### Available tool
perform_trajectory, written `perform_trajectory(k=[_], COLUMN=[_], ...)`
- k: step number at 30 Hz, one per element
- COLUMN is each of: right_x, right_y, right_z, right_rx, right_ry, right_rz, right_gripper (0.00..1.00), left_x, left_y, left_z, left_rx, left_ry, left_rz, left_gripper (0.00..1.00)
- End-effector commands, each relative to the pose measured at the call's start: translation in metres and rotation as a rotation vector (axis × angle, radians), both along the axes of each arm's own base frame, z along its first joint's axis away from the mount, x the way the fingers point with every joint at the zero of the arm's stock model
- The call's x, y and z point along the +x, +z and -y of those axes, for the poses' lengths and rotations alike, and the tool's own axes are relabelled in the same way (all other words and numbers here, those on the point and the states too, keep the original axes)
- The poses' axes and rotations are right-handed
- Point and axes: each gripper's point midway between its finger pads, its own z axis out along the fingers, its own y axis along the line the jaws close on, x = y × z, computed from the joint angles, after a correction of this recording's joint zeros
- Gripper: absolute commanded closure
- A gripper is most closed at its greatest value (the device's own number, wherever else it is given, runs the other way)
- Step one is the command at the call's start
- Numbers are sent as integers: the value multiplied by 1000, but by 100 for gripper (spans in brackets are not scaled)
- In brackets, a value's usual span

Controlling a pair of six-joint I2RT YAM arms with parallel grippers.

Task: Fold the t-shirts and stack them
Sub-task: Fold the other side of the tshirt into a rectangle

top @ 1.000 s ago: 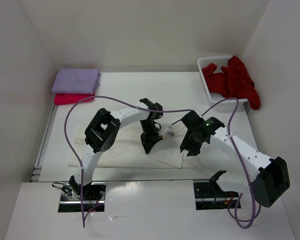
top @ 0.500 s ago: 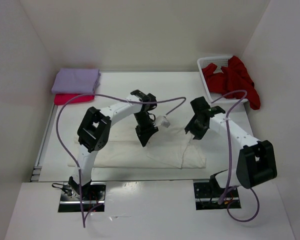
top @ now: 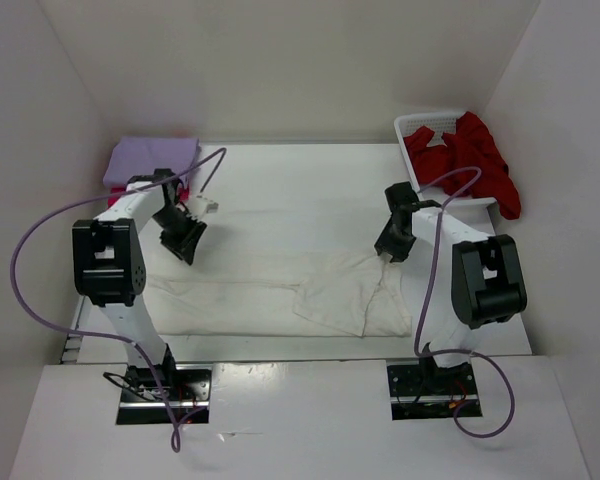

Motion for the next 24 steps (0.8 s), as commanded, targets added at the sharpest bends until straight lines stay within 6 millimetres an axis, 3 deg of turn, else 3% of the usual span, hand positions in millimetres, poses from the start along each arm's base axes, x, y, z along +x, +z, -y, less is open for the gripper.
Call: perform_trajectory(k=[1, 3, 4, 5, 10, 11, 14, 17, 18, 20, 22, 24], right_x=[29, 32, 29, 27, 0, 3, -5, -5, -3, 2, 8, 10], right_y=[7, 8, 5, 8, 7, 13, -2, -19, -19, -12, 9, 32], right_z=[-5, -7, -6, -6, 41, 44, 50, 50, 48, 44, 42, 41], right_rx=[25, 53, 52, 53, 25, 44, 71, 79, 91, 93, 82, 66], right_ry=[30, 23, 22, 22, -192, -205, -223, -198, -185, -171, -159, -144], right_rz=[96, 102, 93, 99, 48, 87, 40, -21, -22, 1, 63, 119], right_gripper=[61, 79, 95, 100, 100, 100, 100, 80, 70, 60, 44, 40], left_x=[8, 9, 8, 9, 6, 5, 1, -3, -2, -4, -6, -2], left_y=[-19, -29, -36, -40, -63, -67, -77, -79, -76, -68, -58, -44], left_z=[-43, -61, -65, -71, -101, -101, -101, -99, -99, -95, -95, -94], left_rx=[79, 80, 79, 89, 110, 108, 93, 83, 84, 66, 67, 61], left_ry=[81, 133, 147, 158, 281, 280, 289, 288, 289, 276, 268, 269], left_rz=[27, 20, 6, 3, -44, -56, -86, -97, -88, -86, -76, -45], left_gripper=[55, 55, 55, 55, 55, 55, 55, 55, 55, 55, 54, 54])
